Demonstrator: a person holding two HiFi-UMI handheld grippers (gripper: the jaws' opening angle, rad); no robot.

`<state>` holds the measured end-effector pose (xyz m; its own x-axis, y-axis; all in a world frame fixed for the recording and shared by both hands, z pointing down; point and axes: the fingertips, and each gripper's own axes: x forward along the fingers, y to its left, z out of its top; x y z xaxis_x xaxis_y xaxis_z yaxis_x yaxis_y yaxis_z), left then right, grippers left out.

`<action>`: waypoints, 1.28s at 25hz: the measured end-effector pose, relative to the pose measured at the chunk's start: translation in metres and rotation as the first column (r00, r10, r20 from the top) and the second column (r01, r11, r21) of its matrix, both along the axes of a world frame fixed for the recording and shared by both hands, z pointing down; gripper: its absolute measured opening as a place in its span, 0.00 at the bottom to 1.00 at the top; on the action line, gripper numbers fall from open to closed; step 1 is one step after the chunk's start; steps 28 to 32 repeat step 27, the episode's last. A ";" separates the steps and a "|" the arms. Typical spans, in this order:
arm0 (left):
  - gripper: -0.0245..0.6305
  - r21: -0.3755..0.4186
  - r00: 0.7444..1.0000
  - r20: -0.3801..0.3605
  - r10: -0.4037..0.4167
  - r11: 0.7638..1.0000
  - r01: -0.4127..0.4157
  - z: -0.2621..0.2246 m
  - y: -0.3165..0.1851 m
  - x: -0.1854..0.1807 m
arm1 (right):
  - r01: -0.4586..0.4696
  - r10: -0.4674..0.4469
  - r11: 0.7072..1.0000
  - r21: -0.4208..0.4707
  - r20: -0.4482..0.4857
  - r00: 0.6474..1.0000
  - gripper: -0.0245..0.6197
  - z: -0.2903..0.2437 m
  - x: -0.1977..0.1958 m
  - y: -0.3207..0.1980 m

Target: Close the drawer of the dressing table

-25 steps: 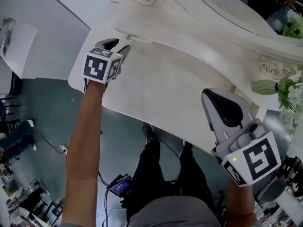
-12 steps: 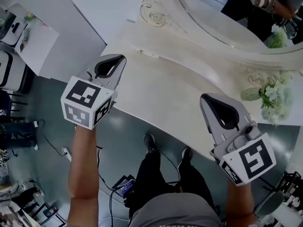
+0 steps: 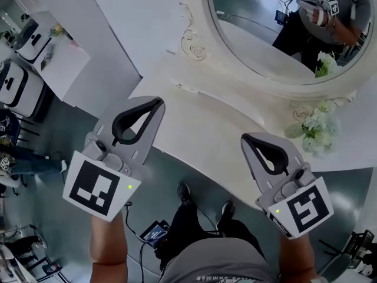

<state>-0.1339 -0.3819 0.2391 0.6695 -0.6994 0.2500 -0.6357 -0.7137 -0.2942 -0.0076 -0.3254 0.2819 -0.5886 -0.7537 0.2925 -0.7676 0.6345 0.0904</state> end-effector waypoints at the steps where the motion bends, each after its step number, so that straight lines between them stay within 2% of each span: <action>1: 0.04 0.014 1.000 0.001 -0.002 1.000 0.002 -0.008 0.010 0.003 | 0.010 -0.010 1.000 0.010 0.001 1.000 0.04 -0.005 0.001 0.005; 9: 0.04 0.142 0.999 0.045 -0.005 0.990 -0.001 -0.061 0.089 0.018 | 0.078 -0.077 0.992 0.097 -0.015 0.997 0.04 -0.045 0.006 0.048; 16: 0.04 0.166 0.999 -0.011 -0.047 0.985 0.048 -0.078 0.146 0.030 | 0.098 -0.096 0.988 0.122 -0.022 0.995 0.04 -0.058 0.021 0.090; 32: 0.04 0.157 0.998 0.002 -0.062 0.986 0.061 -0.063 0.149 0.052 | 0.107 -0.106 0.985 0.136 -0.014 0.994 0.04 -0.051 0.042 0.093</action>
